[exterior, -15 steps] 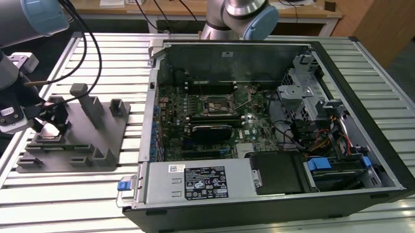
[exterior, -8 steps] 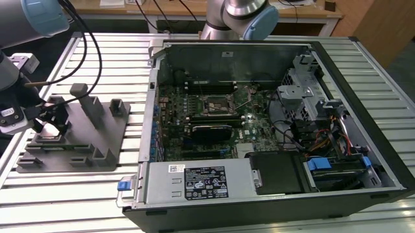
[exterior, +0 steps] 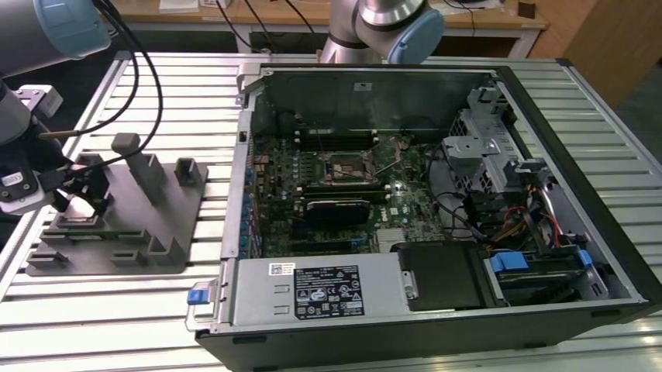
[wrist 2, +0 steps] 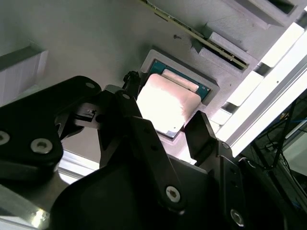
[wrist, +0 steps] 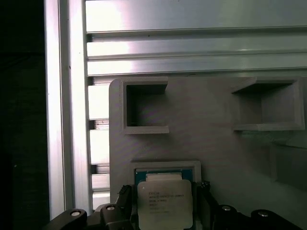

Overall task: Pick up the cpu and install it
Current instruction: 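Pick up the cpu and move it towards the insertion slot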

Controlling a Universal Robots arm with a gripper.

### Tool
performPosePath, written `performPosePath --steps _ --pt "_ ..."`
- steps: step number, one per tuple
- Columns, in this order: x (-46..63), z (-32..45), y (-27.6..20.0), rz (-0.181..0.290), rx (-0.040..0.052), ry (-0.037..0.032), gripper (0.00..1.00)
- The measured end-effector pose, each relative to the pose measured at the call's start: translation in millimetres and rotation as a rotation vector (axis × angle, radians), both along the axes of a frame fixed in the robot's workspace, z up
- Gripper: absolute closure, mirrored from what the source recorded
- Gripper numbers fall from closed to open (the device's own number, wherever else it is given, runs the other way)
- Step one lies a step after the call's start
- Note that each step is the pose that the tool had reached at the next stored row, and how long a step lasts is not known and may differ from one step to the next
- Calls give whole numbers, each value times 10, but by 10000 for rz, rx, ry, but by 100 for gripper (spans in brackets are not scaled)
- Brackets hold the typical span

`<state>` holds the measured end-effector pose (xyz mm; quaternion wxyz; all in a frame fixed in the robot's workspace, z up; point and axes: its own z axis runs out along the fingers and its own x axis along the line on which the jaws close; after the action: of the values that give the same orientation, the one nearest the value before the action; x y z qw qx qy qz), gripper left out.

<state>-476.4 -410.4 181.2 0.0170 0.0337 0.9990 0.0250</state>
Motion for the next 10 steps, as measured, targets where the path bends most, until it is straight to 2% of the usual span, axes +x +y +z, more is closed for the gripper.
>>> performPosePath --steps 3,5,10 --pt "0 -1 0 0 0 1 35" --pt "4 -3 0 1 3 91 35" --pt "4 -1 0 0 0 108 35"
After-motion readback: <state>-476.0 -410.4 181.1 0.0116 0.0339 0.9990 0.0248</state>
